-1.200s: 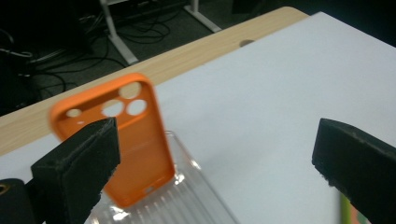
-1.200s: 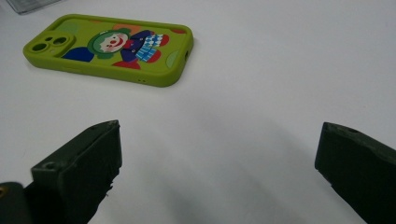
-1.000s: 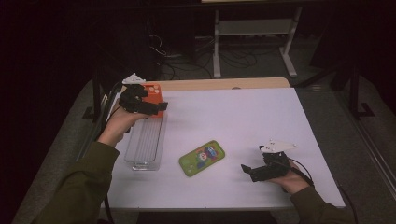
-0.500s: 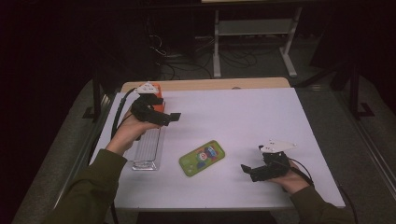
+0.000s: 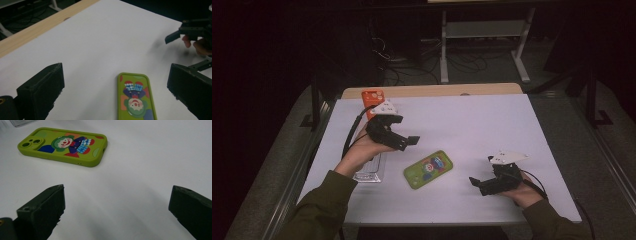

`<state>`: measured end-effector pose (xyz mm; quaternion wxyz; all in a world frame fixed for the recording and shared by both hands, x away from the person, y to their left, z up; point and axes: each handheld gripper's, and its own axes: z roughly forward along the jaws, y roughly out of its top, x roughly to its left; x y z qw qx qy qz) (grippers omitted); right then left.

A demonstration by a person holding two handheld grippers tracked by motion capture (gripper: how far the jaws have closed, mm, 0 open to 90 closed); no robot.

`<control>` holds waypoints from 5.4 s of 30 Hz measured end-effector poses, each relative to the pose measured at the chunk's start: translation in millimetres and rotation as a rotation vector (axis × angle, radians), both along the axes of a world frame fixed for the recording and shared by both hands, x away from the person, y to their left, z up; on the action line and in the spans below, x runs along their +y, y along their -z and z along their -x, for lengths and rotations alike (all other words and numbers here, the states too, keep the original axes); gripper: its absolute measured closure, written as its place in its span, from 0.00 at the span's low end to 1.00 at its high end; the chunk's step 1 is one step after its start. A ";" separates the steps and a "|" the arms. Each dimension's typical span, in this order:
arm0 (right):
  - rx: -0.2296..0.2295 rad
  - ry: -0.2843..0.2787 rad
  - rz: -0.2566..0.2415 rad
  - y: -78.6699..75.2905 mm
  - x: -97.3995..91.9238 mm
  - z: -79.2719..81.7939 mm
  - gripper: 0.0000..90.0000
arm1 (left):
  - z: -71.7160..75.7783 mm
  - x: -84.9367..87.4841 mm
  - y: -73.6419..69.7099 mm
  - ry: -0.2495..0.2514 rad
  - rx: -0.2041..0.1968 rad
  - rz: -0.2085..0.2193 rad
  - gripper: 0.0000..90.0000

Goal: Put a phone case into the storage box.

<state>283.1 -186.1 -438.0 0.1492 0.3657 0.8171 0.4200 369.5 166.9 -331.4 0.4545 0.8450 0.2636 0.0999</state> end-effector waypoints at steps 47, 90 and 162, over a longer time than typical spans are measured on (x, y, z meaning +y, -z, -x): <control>-0.005 0.029 -0.005 -2.3 -3.9 -0.9 0.00 | 21.5 -52.9 74.9 0.169 0.155 -0.351 0.01; -0.013 0.033 -0.003 -3.3 -5.9 -0.3 0.00 | 24.5 -65.7 101.6 0.110 0.214 -0.478 0.16; -0.240 -0.049 0.239 -24.8 65.5 -24.9 0.00 | 4.9 -63.2 31.0 0.160 0.192 -0.389 0.18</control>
